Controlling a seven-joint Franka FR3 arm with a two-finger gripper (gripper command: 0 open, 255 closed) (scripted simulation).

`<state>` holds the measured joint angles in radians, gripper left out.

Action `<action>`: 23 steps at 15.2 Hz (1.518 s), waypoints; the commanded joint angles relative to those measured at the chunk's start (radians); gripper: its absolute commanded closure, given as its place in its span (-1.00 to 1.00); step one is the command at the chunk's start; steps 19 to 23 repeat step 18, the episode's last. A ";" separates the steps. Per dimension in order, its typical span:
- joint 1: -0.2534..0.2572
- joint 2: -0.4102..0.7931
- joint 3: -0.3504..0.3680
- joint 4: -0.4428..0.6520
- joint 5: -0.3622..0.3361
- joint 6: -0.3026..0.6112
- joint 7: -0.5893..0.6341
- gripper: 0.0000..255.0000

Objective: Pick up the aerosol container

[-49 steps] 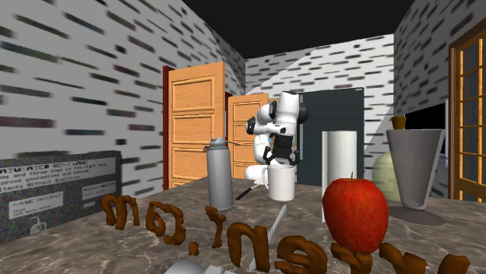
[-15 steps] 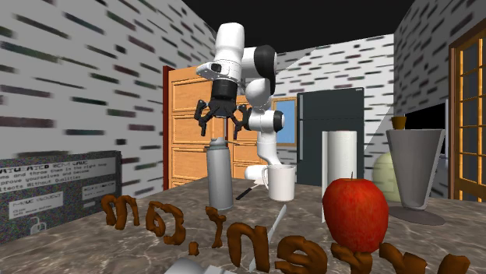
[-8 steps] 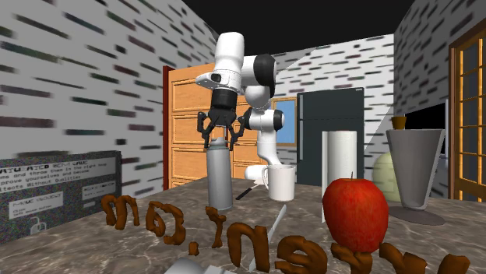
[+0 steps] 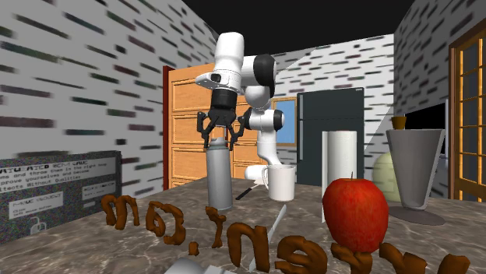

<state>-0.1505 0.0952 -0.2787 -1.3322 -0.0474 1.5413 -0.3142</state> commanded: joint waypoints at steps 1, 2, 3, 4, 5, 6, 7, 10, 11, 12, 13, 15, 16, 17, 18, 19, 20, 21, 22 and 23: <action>0.002 -0.002 0.001 -0.006 -0.002 0.002 0.003 1.00; 0.000 0.006 0.000 0.018 0.001 -0.015 0.000 1.00; -0.001 0.014 -0.001 0.043 0.003 -0.032 -0.002 1.00; -0.003 0.023 -0.001 0.069 0.006 -0.049 -0.005 1.00; -0.005 0.033 -0.002 0.096 0.009 -0.067 -0.007 1.00; -0.007 0.043 -0.003 0.124 0.012 -0.085 -0.010 1.00; -0.009 0.054 -0.004 0.154 0.016 -0.103 -0.013 1.00; -0.019 0.092 -0.008 0.251 0.028 -0.163 -0.022 1.00; -0.023 0.107 -0.009 0.287 0.033 -0.184 -0.026 1.00; -0.028 0.123 -0.010 0.325 0.038 -0.207 -0.029 1.00; -0.033 0.142 -0.012 0.367 0.044 -0.231 -0.033 1.00; -0.048 0.185 -0.015 0.464 0.060 -0.285 -0.041 1.00; -0.058 0.213 -0.016 0.523 0.069 -0.317 -0.045 1.00; -0.060 0.218 -0.016 0.533 0.071 -0.322 -0.045 1.00; -0.060 0.218 -0.015 0.533 0.071 -0.322 -0.045 1.00; -0.060 0.218 -0.015 0.533 0.071 -0.322 -0.045 1.00; -0.060 0.218 -0.015 0.533 0.071 -0.322 -0.045 1.00; -0.060 0.218 -0.015 0.533 0.071 -0.322 -0.045 1.00; -0.060 0.218 -0.015 0.533 0.071 -0.322 -0.045 1.00; -0.060 0.218 -0.015 0.533 0.071 -0.322 -0.045 1.00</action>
